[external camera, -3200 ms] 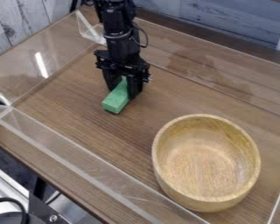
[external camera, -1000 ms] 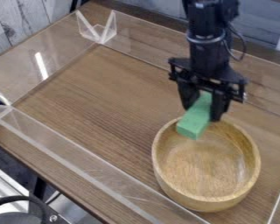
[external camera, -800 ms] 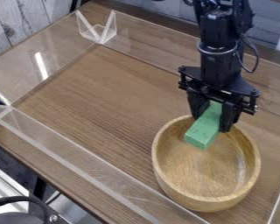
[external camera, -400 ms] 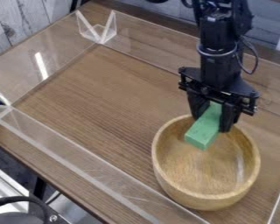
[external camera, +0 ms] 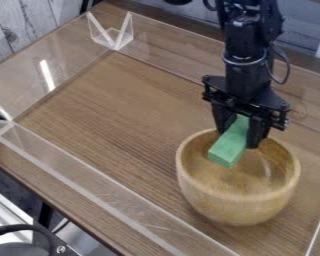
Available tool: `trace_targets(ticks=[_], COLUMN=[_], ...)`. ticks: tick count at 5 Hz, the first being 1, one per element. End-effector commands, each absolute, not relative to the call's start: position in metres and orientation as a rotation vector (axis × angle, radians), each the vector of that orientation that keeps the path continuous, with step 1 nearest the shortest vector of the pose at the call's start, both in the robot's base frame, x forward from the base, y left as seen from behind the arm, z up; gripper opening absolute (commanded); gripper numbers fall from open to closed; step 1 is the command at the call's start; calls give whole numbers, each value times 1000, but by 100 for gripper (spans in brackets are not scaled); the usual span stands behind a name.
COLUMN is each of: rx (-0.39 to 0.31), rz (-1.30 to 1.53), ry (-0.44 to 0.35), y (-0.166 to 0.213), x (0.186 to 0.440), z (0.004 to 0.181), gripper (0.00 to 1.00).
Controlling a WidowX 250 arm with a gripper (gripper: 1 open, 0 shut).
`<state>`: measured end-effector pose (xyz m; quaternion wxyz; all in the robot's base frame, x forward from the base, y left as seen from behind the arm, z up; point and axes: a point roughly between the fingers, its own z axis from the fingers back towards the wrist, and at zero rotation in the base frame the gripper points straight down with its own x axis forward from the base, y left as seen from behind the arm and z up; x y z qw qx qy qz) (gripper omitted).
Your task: Put the green block in the brown bowl
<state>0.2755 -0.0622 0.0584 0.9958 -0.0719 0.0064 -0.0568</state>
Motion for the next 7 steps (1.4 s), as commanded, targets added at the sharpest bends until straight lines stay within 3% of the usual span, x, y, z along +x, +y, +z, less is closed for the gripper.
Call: trace_targets(ticks=[1,4,6,7], rx=[-142,-140,-128,-125], rz=[-114,-132,-124,-120], ry=[-17,6,35,37], y=[-61,-63,-62,-60], x=[282,276,279,278], z=[62,56,41,43], gripper=[0,0,0,100])
